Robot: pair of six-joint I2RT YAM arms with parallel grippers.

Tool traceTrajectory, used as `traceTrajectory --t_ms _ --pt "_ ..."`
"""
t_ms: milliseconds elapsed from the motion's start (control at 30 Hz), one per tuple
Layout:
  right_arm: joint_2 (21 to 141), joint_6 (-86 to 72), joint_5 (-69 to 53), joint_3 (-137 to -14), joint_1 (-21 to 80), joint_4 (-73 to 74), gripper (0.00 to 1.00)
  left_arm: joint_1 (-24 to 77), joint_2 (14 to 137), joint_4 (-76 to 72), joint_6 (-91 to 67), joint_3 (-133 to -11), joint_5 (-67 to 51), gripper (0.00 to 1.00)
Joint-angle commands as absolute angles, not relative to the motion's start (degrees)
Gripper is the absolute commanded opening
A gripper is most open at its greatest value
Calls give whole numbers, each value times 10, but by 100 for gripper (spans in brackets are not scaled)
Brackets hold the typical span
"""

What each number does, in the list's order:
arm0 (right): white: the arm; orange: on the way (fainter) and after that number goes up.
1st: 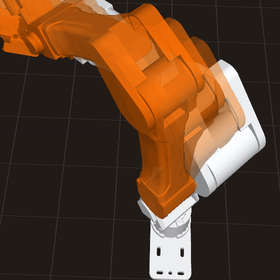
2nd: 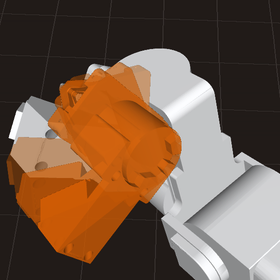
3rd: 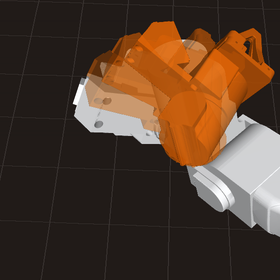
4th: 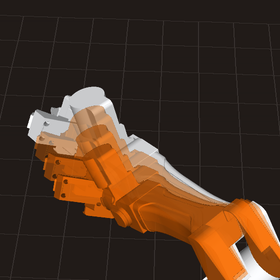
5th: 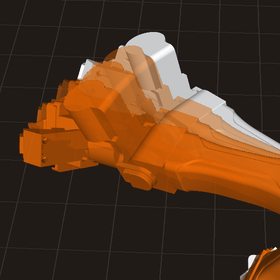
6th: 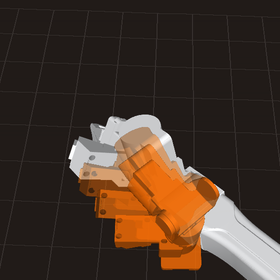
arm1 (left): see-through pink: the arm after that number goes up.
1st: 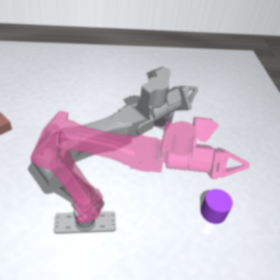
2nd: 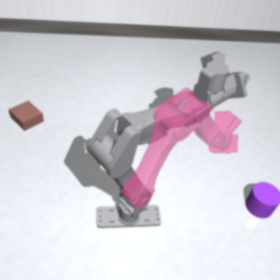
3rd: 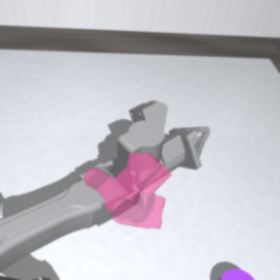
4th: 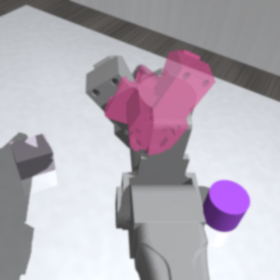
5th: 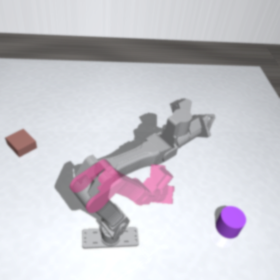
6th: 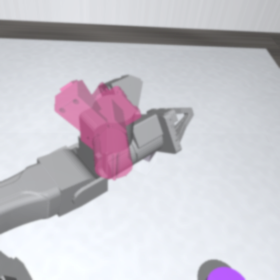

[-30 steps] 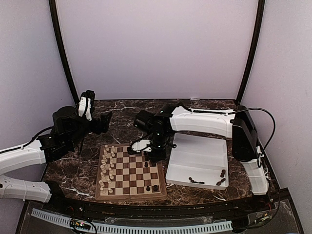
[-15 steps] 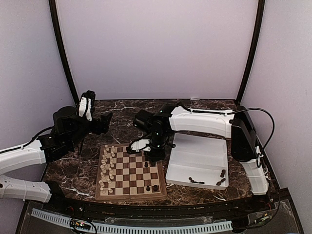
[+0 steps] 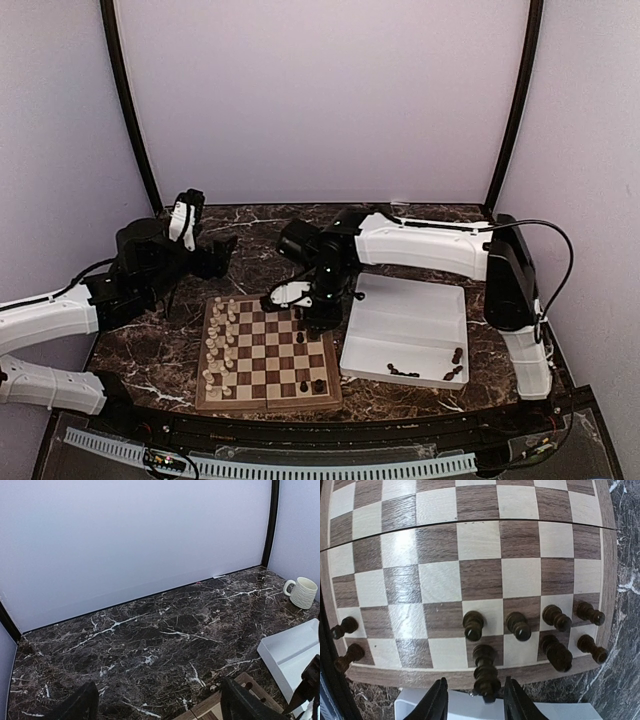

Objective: Set up the chess pieces on the board
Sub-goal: Place the king on d8, then pick up the bishop at the corner of the board.

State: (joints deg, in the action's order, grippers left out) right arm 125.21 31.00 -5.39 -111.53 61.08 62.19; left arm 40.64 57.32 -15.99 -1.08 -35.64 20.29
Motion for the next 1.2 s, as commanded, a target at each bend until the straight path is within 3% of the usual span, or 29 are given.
traceTrajectory --t_ms 0,167,300,500,800,1167 --pt "1156 310 -76 -1074 597 613 40 404 585 -135 -5 -394 137 84" --pt "1069 318 -103 -984 552 580 41 405 615 -50 -4 -460 -39 71" --pt "1018 317 -109 -916 507 555 41 448 654 165 14 -568 -130 61" --pt "973 312 -127 -861 458 532 42 577 700 423 -66 -643 -150 51" --pt "947 313 -165 -831 446 509 42 770 715 600 -222 -590 -73 45" --pt "921 306 -185 -811 446 500 42 858 790 588 -246 -496 -36 42"
